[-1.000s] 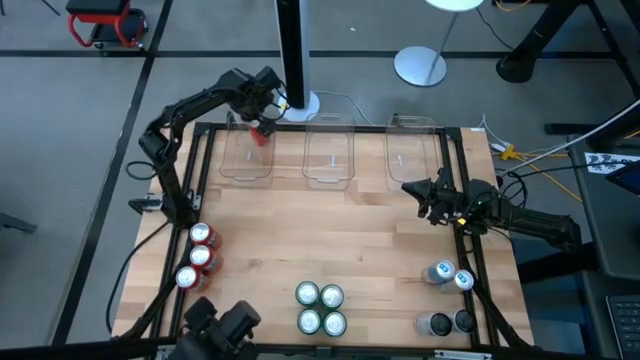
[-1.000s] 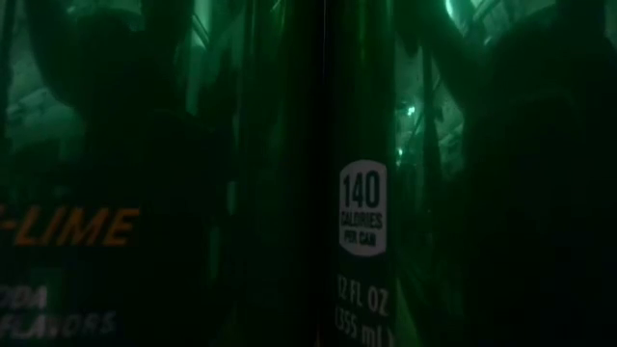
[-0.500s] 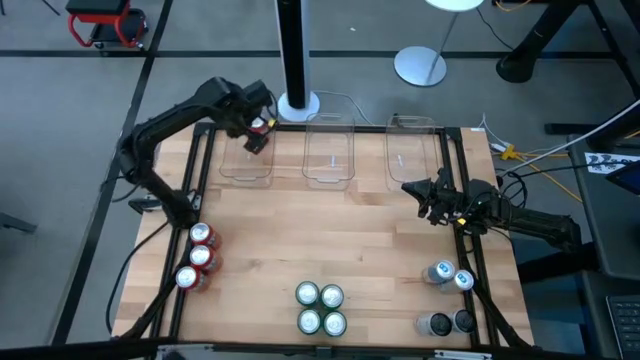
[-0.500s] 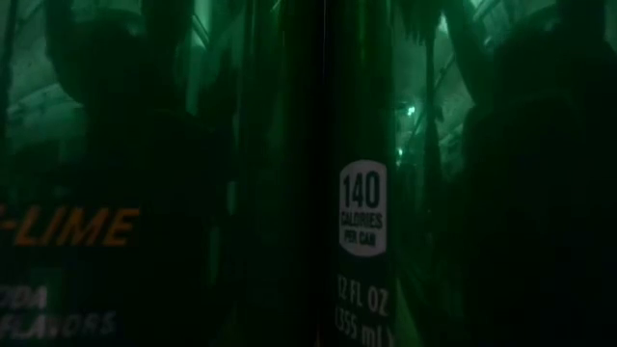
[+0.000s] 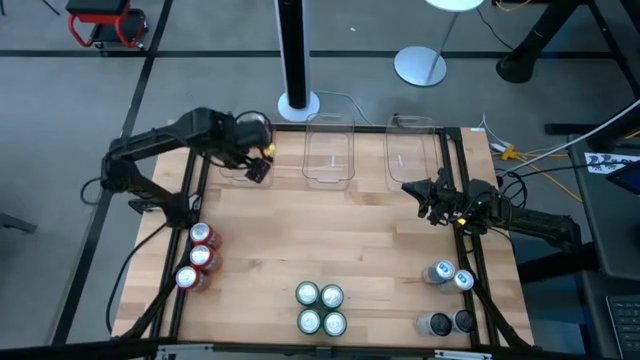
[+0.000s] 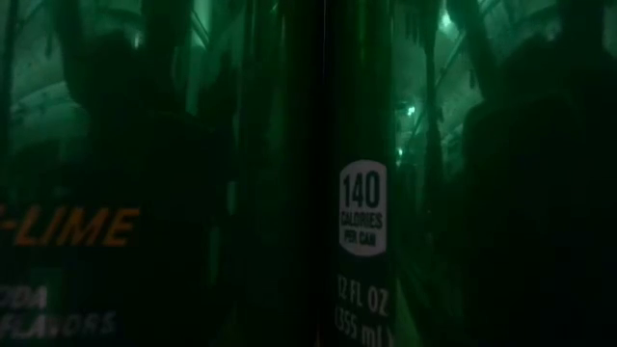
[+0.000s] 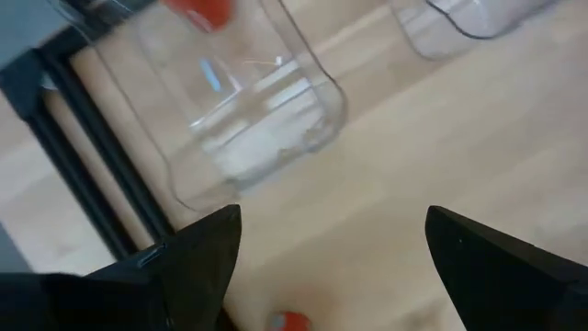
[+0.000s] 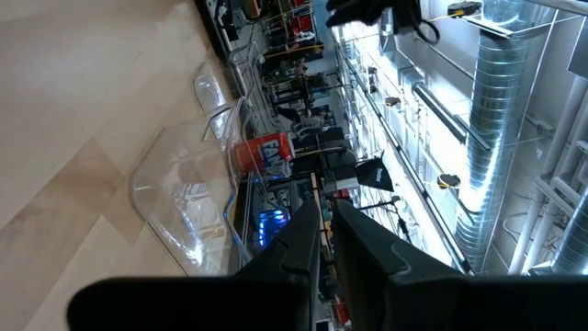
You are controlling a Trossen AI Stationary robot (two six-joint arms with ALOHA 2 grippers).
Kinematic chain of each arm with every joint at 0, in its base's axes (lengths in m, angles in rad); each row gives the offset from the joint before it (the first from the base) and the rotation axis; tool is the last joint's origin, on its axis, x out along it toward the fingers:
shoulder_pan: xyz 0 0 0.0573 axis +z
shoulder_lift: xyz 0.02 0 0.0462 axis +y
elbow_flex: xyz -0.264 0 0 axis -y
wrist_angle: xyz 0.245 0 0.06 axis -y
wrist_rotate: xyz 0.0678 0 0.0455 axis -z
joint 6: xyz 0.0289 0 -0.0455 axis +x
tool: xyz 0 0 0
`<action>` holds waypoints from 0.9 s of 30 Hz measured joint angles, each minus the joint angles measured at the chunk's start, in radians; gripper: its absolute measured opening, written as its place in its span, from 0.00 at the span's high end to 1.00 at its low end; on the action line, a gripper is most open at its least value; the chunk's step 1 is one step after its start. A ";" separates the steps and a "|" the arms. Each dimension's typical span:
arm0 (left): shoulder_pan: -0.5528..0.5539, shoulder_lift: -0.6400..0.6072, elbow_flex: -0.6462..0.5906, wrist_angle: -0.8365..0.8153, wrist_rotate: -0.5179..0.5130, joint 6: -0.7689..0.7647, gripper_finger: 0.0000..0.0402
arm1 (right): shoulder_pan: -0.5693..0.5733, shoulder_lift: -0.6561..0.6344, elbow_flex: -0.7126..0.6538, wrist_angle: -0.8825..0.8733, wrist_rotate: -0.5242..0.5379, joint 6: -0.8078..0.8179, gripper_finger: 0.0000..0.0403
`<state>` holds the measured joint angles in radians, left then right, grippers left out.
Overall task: Sort soda cans
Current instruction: Put the top orange soda can into the left transparent bin
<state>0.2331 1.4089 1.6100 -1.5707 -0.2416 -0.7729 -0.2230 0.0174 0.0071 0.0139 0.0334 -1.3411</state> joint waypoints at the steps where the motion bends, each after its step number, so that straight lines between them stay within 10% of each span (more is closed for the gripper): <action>1: -0.025 0.003 0.000 0.000 0.004 -0.026 0.17 | 0.000 0.000 0.000 0.000 0.000 0.000 0.91; 27: -0.584 0.012 -0.212 0.000 0.172 -0.689 0.17 | 0.000 0.000 0.000 0.000 0.000 0.005 0.91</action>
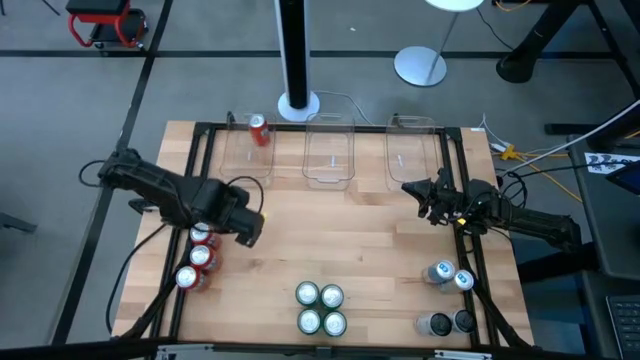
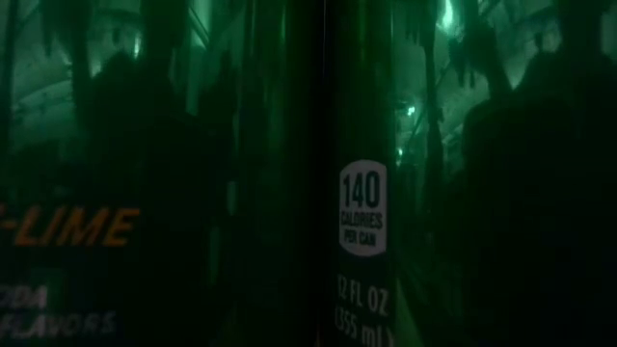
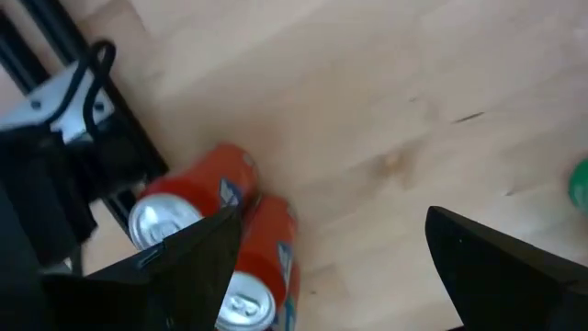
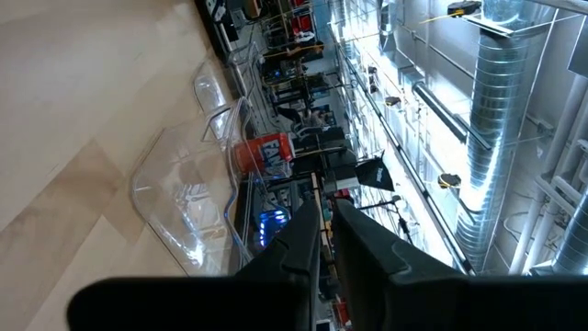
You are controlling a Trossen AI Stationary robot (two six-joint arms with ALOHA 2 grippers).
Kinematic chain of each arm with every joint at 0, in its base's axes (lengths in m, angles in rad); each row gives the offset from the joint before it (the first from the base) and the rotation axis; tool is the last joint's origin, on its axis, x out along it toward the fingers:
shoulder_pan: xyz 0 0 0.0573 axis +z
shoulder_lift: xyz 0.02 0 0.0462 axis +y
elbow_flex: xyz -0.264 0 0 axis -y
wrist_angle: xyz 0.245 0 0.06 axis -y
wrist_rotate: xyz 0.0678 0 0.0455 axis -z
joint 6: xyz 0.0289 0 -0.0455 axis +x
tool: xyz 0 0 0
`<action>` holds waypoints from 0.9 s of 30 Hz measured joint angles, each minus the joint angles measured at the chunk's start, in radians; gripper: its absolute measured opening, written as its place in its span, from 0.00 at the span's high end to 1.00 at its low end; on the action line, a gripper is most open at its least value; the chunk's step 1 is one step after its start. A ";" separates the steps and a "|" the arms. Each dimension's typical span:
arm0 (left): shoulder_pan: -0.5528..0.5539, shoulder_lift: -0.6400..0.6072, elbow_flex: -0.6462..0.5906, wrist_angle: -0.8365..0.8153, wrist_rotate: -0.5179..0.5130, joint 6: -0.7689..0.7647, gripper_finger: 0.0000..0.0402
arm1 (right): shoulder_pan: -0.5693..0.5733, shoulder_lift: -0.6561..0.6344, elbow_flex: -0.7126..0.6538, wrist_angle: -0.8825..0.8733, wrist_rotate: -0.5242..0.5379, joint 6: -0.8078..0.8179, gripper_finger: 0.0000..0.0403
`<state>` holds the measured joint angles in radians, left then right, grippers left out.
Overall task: Sort soda cans
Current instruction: Put the top orange soda can into the left transparent bin
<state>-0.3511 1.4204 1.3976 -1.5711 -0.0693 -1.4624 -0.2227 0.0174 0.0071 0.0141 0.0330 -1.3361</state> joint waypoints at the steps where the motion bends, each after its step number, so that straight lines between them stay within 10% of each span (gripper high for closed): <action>1: -0.021 0.000 -0.003 0.000 0.000 -0.030 0.17 | 0.000 0.000 0.000 0.000 0.000 0.000 0.91; 27: -0.259 0.000 -0.279 0.000 0.066 -0.565 0.17 | 0.000 0.000 0.000 -0.006 -0.034 0.053 0.91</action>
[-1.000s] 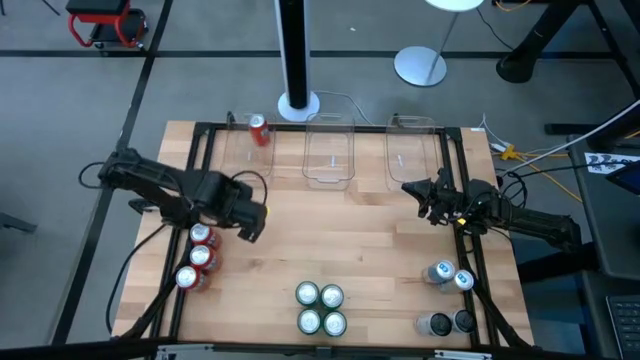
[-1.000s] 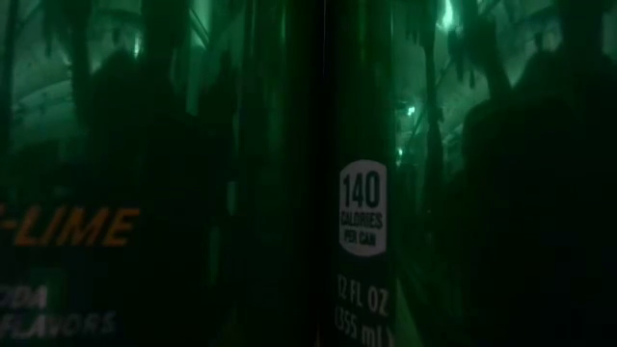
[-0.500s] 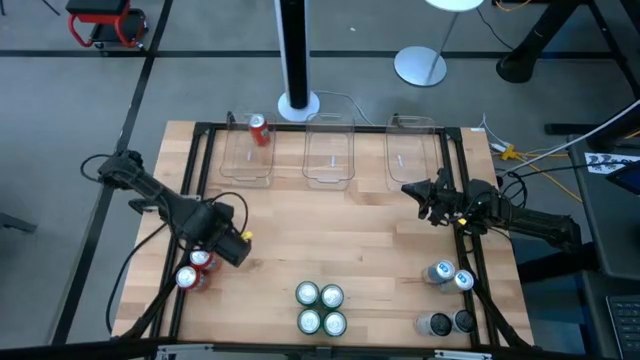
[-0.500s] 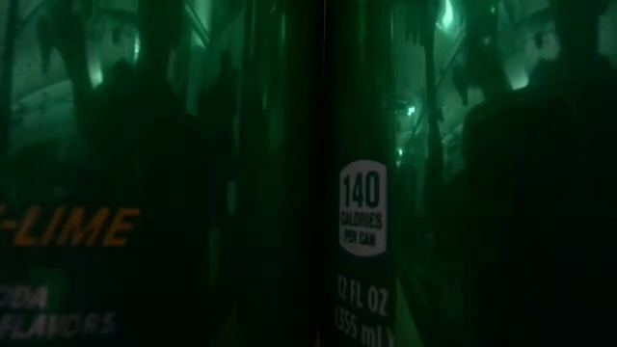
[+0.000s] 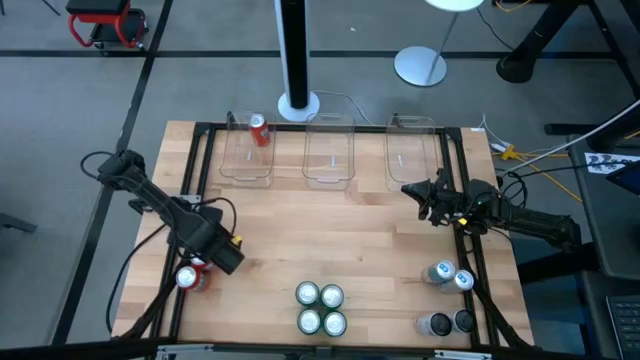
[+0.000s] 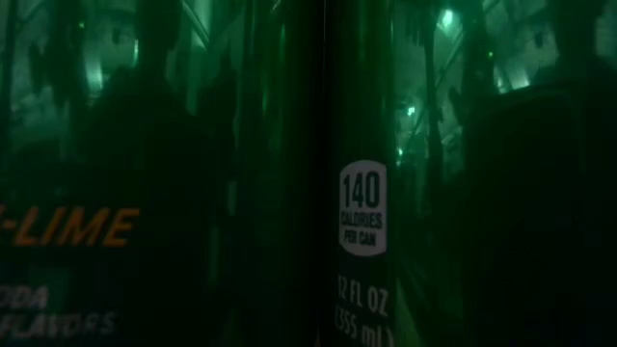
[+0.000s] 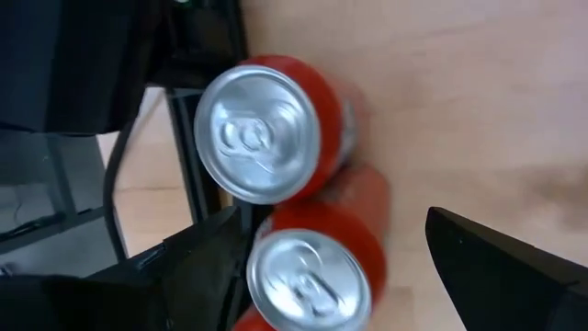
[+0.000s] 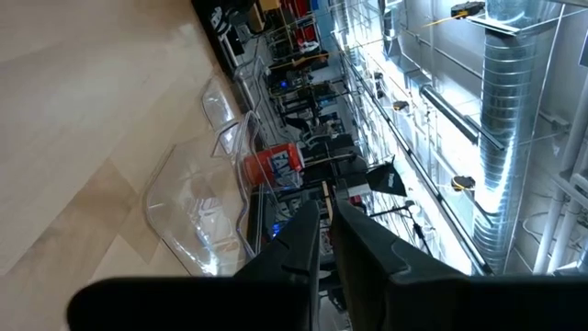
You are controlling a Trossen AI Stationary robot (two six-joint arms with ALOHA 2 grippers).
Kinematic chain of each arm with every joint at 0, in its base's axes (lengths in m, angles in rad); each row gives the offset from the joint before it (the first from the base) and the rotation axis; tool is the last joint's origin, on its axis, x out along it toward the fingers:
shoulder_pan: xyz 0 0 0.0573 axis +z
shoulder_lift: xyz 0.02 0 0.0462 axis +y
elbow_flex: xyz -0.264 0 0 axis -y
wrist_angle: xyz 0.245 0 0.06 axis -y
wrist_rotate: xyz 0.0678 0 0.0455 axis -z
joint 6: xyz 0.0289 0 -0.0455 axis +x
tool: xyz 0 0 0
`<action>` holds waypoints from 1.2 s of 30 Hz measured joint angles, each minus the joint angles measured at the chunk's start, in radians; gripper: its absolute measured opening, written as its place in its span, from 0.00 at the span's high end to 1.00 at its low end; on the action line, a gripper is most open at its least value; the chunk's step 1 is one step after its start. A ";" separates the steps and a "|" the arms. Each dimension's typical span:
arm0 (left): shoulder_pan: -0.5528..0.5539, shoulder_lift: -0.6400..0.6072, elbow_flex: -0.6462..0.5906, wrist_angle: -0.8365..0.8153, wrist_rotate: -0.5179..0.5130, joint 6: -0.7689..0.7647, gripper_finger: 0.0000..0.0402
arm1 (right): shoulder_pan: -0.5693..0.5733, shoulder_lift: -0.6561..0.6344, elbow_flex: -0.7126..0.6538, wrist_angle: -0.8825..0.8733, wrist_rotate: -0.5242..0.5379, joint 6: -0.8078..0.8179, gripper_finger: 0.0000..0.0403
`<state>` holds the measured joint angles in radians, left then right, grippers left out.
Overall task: Sort soda cans
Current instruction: Put the top orange soda can into the left transparent bin
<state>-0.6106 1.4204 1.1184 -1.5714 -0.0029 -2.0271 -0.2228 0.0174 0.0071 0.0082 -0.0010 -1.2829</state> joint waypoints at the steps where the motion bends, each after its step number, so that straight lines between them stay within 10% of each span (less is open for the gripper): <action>1: 0.000 0.000 -0.012 0.000 0.000 -0.010 0.17 | 0.000 0.000 0.000 0.000 0.000 0.002 0.91; 36: 0.044 0.000 -0.180 0.019 -0.105 0.001 0.17 | 0.000 0.000 0.000 0.001 -0.003 0.003 0.91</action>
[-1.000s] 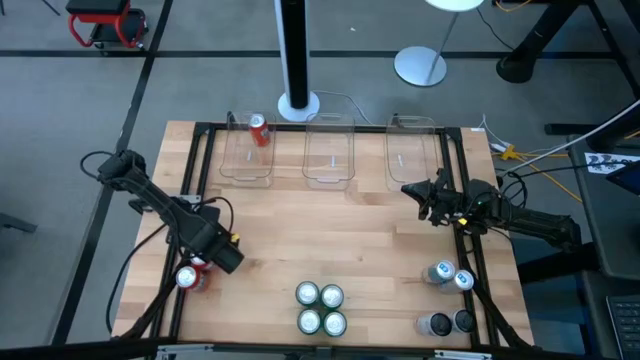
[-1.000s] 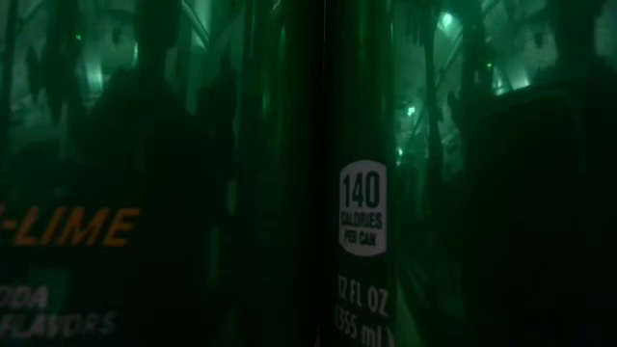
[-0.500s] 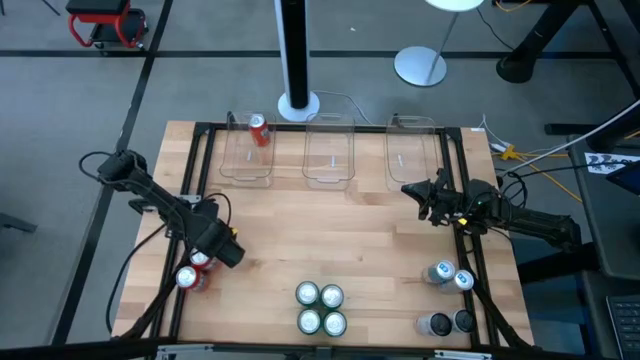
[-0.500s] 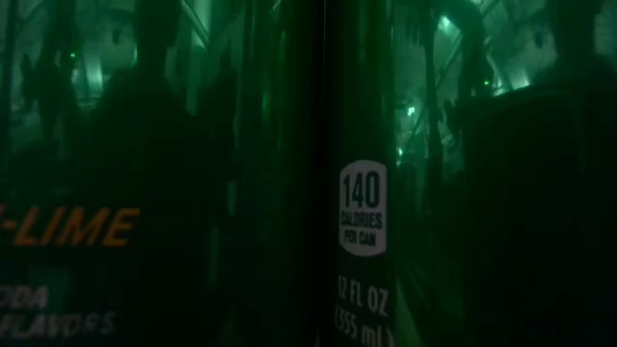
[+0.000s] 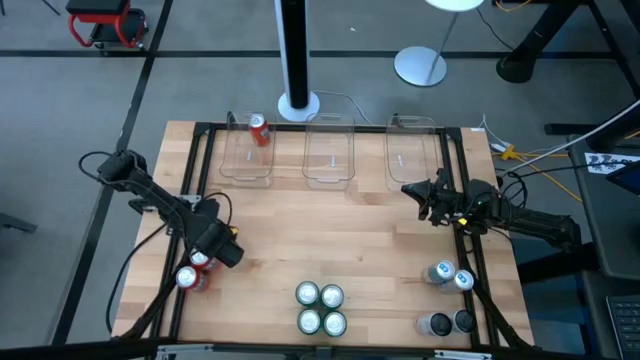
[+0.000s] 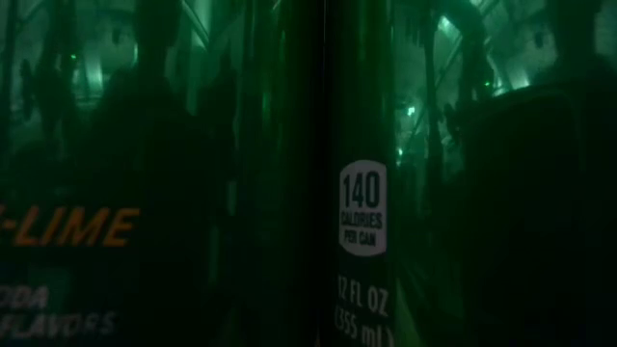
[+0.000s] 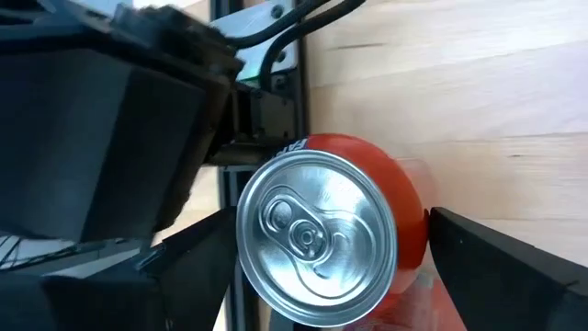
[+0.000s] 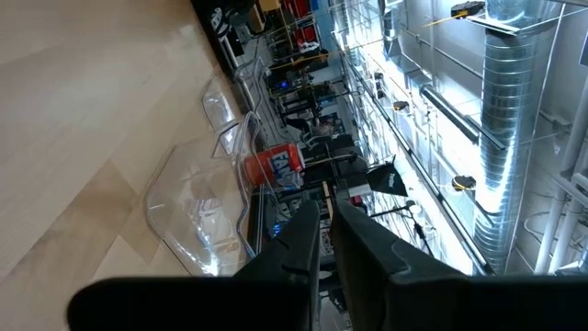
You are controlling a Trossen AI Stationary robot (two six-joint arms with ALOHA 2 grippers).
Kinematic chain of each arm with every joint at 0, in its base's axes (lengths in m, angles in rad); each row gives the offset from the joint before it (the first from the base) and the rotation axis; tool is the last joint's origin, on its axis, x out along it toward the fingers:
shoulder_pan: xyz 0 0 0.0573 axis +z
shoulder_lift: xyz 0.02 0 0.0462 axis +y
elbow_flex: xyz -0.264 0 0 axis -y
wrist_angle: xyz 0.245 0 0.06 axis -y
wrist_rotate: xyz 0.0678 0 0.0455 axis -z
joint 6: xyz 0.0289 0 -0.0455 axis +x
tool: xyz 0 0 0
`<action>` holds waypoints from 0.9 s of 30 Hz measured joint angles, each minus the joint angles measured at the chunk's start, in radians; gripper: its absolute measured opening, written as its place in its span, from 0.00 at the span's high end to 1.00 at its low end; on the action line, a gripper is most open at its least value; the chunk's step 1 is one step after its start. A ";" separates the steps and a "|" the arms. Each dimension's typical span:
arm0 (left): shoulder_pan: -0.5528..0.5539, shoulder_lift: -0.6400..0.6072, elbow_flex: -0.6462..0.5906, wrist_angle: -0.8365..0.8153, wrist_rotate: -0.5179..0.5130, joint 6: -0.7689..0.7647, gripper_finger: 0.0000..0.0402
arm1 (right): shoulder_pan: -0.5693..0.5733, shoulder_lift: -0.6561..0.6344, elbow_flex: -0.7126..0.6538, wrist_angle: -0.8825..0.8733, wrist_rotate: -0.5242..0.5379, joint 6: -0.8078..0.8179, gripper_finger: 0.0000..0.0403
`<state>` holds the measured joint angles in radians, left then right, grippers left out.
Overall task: Sort soda cans
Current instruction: Put the top orange soda can into the left transparent bin
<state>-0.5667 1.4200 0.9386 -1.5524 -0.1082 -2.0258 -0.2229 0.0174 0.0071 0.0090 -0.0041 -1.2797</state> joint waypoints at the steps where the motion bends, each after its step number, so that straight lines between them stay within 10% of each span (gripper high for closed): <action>1: 0.000 0.000 0.000 0.002 -0.002 0.002 0.17 | 0.000 0.000 0.000 0.000 0.000 0.000 0.91; 27: 0.000 -0.021 0.027 0.218 -0.137 0.135 0.17 | 0.000 0.000 0.000 0.000 0.000 0.000 0.91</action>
<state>-0.5667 1.3993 0.9657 -1.3343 -0.2455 -1.8907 -0.2229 0.0174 0.0071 0.0090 -0.0044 -1.2797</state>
